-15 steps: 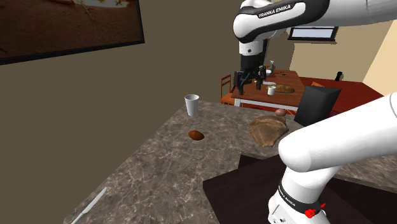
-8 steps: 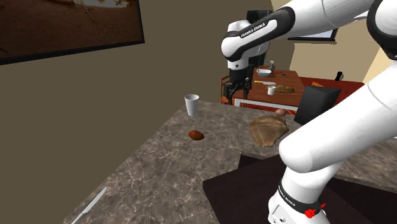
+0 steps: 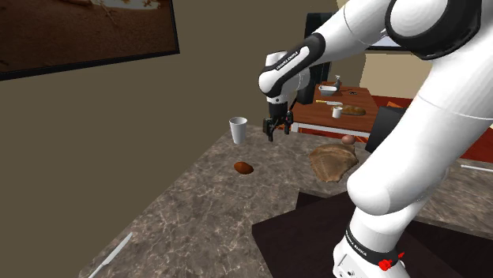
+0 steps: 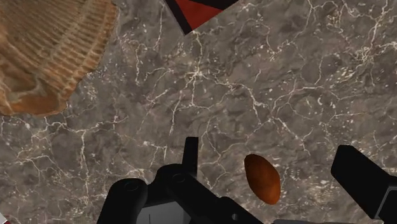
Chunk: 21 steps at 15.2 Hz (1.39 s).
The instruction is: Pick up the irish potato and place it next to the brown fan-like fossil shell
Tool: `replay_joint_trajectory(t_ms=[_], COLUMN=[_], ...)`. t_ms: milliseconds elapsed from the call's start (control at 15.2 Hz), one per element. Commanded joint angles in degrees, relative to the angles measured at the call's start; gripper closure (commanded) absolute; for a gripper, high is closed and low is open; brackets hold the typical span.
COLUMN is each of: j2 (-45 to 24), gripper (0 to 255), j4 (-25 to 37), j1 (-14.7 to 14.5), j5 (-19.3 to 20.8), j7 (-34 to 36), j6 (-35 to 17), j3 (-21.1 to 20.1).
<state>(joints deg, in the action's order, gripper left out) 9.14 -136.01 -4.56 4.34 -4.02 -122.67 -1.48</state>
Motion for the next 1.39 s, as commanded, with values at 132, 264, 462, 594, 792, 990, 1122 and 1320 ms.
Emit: replay_joint_trajectory(t_ms=[132,264,462,594,792,990,1122,1320], j2=[-8.3,-12.6,-19.1,-23.4,-29.8,-36.2,-40.5,-44.1], gripper=[0,0,0,0,0,0,0,0], j4=[2.9,5.0,8.5,11.2,15.8,20.8,24.5,27.3], j1=[-0.6,-1.0,-1.5,-1.8,-2.4,-3.1,-3.6,-4.0], j5=[-0.1,0.0,0.1,0.3,0.7,1.2,1.6,1.9], j7=[-1.9,-2.6,-3.7,-4.4,-5.4,-6.3,-6.9,-7.3], j6=[-5.6,-7.8,-10.7,-12.3,-14.2,-15.5,-16.1,-16.9], j3=[-0.4,-0.8,-1.4,-1.8,-2.3,-2.9,-3.2,-3.4])
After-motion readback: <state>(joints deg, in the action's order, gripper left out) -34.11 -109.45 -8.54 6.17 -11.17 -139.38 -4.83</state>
